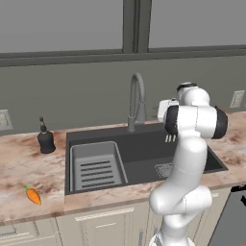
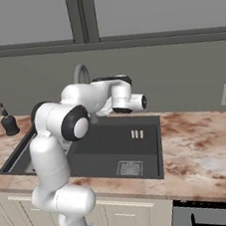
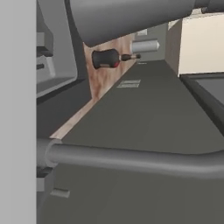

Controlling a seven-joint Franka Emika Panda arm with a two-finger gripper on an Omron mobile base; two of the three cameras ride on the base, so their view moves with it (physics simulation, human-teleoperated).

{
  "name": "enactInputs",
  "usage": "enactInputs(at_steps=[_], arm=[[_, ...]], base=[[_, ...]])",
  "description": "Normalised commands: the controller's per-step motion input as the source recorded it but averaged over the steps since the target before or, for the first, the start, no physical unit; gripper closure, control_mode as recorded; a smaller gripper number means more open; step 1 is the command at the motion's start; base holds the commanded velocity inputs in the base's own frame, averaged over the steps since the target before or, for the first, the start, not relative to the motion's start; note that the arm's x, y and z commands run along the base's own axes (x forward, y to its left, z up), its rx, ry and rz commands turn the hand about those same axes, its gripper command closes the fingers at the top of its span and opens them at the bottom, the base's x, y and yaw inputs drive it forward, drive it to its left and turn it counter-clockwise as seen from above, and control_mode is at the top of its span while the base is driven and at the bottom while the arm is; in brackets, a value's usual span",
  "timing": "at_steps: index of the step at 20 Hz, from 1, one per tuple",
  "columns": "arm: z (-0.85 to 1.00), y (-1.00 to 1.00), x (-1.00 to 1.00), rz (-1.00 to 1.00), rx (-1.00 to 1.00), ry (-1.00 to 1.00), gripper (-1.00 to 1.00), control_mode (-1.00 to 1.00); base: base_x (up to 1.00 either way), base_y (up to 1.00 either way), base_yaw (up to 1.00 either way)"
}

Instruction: Turn on the sink faucet. Then move the carrot from the counter to the sink. Turn off the sink. Move the vegetable from the sink to the pot next to the stove. Finally move the pot to the rear left burner.

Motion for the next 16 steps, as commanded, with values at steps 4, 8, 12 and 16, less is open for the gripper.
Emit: enactInputs(at_steps=[4,8,12,16], arm=[[-0.10,0.00,0.14,0.00,0.01,0.02,-1.00,-1.00],[-0.12,0.01,0.16,0.00,0.00,0.02,-1.00,-1.00],[-0.08,0.00,0.22,0.00,0.01,0.00,-1.00,-1.00],[-0.02,0.00,0.27,0.00,0.01,0.01,-1.00,-1.00]], base=[[0.00,0.00,0.00],[0.00,0.00,0.00],[0.00,0.00,0.00],[0.00,0.00,0.00]])
